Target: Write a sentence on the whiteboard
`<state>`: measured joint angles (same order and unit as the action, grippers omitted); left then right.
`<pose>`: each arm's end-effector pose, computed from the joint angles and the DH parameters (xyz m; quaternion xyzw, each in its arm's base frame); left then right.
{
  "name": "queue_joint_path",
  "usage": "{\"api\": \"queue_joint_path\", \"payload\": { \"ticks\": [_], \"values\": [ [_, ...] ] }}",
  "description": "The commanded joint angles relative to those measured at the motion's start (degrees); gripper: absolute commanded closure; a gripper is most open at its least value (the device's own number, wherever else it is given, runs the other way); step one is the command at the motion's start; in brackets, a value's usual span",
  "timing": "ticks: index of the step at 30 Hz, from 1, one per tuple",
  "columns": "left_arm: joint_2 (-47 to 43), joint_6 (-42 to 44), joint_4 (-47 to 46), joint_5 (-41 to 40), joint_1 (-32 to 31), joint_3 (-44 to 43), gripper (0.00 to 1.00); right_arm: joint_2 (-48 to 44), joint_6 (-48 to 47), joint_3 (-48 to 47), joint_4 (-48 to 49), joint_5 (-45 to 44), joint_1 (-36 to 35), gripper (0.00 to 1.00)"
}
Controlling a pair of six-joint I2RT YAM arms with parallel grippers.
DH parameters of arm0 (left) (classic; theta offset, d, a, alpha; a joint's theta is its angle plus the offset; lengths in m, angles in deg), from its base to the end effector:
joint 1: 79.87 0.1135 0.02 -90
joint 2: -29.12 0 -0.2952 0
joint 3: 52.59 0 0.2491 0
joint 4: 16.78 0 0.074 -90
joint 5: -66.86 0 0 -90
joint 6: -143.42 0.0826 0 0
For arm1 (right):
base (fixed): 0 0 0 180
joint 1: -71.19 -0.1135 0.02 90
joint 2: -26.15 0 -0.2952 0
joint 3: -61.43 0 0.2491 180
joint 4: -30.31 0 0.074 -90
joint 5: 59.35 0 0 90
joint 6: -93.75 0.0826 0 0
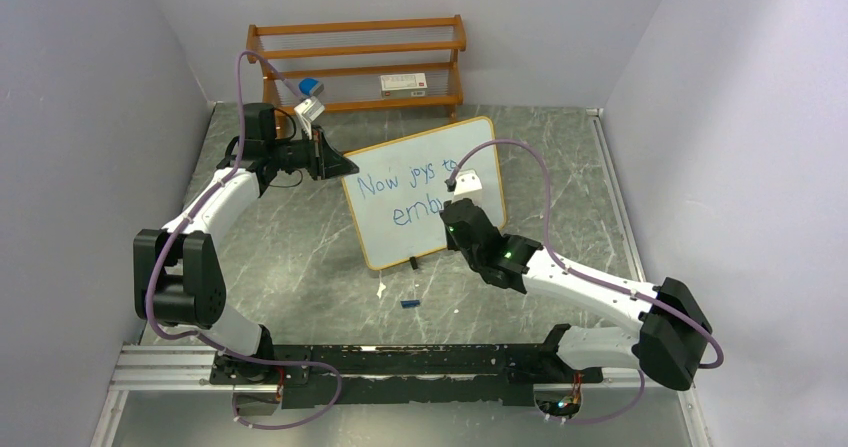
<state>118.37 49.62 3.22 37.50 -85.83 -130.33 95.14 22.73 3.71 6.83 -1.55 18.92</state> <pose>0.3484 -0.1088 0.2991 0.2608 0.7484 -0.4748 0.3827 0.2041 0.1919 0.2584 -0.1206 0.8524 0.0598 0.5052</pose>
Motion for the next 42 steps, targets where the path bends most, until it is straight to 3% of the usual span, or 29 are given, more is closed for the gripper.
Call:
{"api": "queue_joint_path", "payload": {
  "ticks": [1,15,42],
  "values": [
    [4.4,9.2,6.8,-12.8,-3.1,2.9,0.95,-0.4,1.1,1.0,-1.6,0.8,0.5,1.00],
    [4.3,9.2,6.8,-12.9,-3.1,2.9,0.95,-3.0,-1.3,0.0,0.6,-0.6,0.5,1.00],
    [4.4,9.2,6.8,-12.7,-3.1,2.9,0.95,1.1,-4.1,-1.3,6.2,-1.1,0.8,1.00]
  ]
}}
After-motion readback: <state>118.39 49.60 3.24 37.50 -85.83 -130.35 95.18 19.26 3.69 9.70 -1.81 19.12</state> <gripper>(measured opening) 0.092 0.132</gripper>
